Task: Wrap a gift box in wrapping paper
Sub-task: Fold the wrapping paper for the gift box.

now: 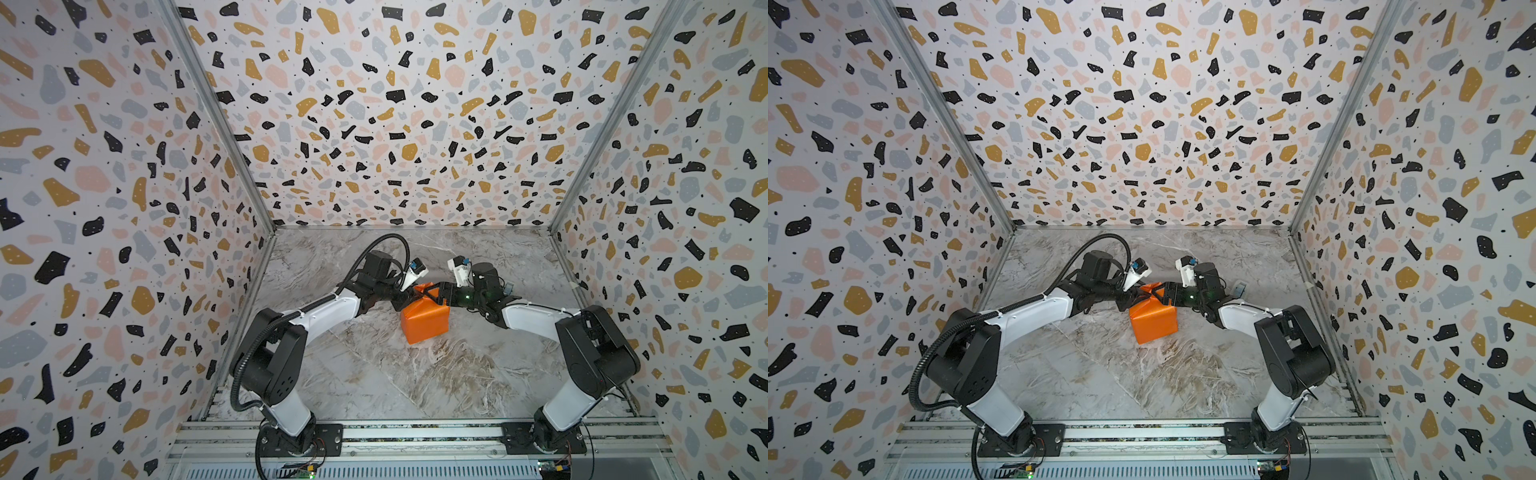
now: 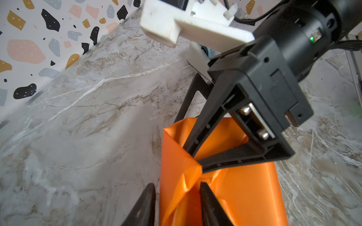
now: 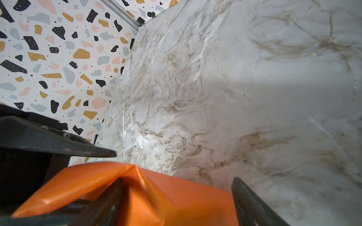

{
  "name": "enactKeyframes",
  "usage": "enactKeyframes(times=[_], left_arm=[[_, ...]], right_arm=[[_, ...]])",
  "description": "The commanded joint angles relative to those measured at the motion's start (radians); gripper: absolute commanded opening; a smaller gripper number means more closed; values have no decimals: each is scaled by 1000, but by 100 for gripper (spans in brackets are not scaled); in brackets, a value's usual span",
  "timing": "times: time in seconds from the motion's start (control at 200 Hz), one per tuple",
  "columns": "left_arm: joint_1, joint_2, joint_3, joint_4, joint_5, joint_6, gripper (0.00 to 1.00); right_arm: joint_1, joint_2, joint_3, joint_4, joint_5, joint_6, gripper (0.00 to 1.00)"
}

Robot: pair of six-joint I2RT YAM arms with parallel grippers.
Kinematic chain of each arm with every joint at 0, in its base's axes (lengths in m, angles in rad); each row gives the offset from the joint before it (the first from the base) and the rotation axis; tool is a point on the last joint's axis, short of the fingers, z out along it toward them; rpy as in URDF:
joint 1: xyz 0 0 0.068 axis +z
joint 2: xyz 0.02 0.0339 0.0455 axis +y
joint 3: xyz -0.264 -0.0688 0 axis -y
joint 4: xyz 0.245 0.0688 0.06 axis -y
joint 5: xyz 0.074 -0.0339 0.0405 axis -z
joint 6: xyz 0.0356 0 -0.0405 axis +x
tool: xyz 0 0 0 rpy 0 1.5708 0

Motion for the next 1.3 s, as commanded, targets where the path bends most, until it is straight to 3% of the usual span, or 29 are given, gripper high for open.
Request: enactKeyframes(times=[0.0,0.295,0.631,0.786,1.297], left_arm=[[-16,-22,43,65,18,-35,37],[-25,-14,65,73,-10,-57,33],[-28,-12,76,53,-18,-51,15],[-28,-23,75,49,-18,-44,0],[-41,-58,38,58,-43,-32,0]], right_arm=[[5,-18,-26,-86,19,-18,86],[6,-19,-35,-76,17,-15,85],[6,-19,-35,-76,16,-14,85],[0,-37,-26,-94,18,-20,86],[-40,-134,-18,-106,-84,15,88]])
